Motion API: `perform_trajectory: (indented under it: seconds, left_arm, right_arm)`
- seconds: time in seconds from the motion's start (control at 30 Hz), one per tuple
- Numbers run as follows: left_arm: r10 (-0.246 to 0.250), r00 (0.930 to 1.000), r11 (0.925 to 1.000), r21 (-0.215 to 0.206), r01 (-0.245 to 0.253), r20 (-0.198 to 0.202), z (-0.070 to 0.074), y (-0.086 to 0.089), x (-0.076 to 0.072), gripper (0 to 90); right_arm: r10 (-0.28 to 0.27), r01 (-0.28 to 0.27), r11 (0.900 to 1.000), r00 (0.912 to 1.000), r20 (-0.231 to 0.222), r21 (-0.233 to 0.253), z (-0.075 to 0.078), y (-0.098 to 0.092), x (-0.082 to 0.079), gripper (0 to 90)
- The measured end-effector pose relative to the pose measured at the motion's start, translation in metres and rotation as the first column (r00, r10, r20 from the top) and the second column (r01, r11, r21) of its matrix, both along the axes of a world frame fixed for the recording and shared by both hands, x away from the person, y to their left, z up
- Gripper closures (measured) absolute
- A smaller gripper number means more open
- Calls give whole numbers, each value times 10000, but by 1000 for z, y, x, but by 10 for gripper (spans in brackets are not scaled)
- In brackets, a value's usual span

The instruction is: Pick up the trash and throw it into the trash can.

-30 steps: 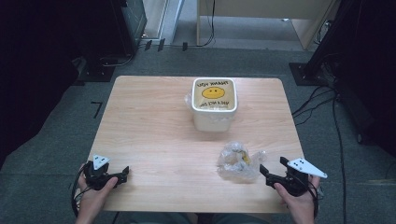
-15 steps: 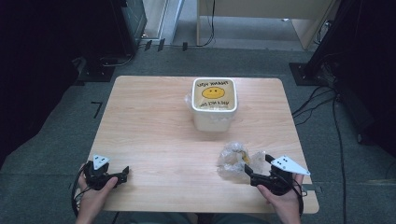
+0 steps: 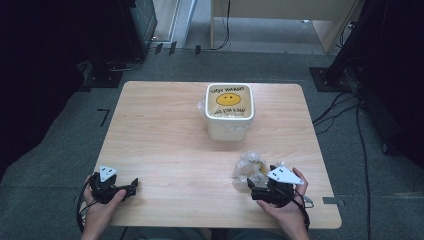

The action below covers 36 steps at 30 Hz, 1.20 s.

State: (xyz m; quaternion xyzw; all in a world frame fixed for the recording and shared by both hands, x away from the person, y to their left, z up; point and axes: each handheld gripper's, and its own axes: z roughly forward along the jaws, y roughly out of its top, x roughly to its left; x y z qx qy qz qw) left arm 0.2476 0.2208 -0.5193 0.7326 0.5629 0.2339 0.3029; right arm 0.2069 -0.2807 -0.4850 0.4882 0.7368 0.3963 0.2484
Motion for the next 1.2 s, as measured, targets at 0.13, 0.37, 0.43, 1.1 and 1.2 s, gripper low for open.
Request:
perform_trajectory:
  seconds: [0.13,0.37,0.43,1.1,1.2]
  left_arm:
    - [-1,10000,10000,0,1,1,0,0,0,0]
    - [-3,10000,10000,0,3,0,0,0,0,0]
    - [1,10000,10000,-1,-1,-1,0,0,0,0]
    - [-1,10000,10000,0,1,1,0,0,0,0]
    - [0,10000,10000,-2,0,-1,0,0,0,0]
  right_arm:
    - [-41,37,9990,9999,-92,-437,-12,3,5,139]
    - [-156,211,9905,9990,416,-1362,-25,7,2,518]
    - [-52,101,9918,9992,385,-1278,-26,7,2,555]
    - [195,-212,9989,9990,410,421,-6,-8,-2,887]
    - [339,-360,9985,9982,504,414,2,-10,-3,889]
